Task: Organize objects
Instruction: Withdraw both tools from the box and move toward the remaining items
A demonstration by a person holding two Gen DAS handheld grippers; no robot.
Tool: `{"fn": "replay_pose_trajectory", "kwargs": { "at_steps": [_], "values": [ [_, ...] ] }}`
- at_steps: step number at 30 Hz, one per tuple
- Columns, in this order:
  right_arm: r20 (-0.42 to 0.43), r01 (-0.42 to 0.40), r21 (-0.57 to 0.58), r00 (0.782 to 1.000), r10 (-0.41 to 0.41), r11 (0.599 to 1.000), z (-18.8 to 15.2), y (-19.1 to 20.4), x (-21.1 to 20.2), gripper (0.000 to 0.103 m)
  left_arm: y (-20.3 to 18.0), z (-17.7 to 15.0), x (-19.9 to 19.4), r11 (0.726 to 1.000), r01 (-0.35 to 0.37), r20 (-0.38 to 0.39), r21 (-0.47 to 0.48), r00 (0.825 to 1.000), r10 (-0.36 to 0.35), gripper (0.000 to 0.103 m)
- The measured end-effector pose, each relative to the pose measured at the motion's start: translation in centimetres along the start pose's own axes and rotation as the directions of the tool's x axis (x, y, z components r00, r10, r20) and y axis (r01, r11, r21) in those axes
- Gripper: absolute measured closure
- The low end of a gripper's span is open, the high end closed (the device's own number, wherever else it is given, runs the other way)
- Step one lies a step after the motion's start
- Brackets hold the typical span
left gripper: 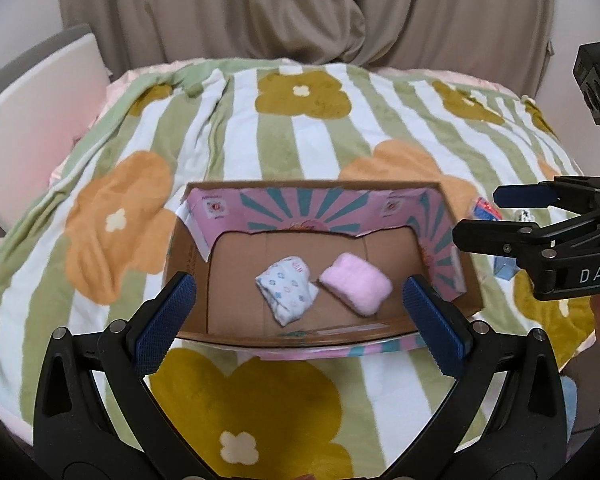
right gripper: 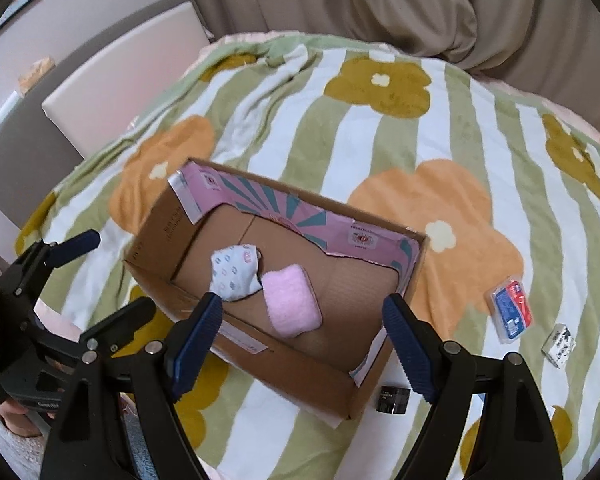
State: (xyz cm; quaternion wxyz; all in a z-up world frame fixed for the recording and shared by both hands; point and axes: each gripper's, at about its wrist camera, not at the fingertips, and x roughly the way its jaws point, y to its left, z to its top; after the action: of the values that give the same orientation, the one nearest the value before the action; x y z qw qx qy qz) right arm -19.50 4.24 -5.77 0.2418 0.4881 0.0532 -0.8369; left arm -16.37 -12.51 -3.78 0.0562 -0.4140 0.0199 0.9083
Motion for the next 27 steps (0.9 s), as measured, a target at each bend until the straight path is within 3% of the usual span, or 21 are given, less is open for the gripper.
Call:
{"fn": "replay_pose_trajectory", "kwargs": {
  "at_steps": [7, 15, 27],
  "values": [
    [0.060, 0.032, 0.002, 0.998, -0.032, 0.999, -0.6, -0.3, -4.2, 0.024, -2.6, 0.1, -3.5, 0.999, 0.037, 0.035, -0.037, 0.999, -0.036, 0.000],
    [0.116, 0.079, 0.030, 0.990, -0.082, 0.996, -2.4, -2.7, -8.6, 0.024, -8.0, -0.2, -6.9, 0.999, 0.051, 0.086, 0.000, 0.995, -0.051, 0.000],
    [0.191, 0.107, 0.070, 0.974, -0.119, 0.992, -6.6, -8.3, -13.2, 0.024, -15.1, -2.7, -7.7, 0.995, 0.104, 0.092, -0.005, 0.990, -0.103, 0.000]
  ]
}}
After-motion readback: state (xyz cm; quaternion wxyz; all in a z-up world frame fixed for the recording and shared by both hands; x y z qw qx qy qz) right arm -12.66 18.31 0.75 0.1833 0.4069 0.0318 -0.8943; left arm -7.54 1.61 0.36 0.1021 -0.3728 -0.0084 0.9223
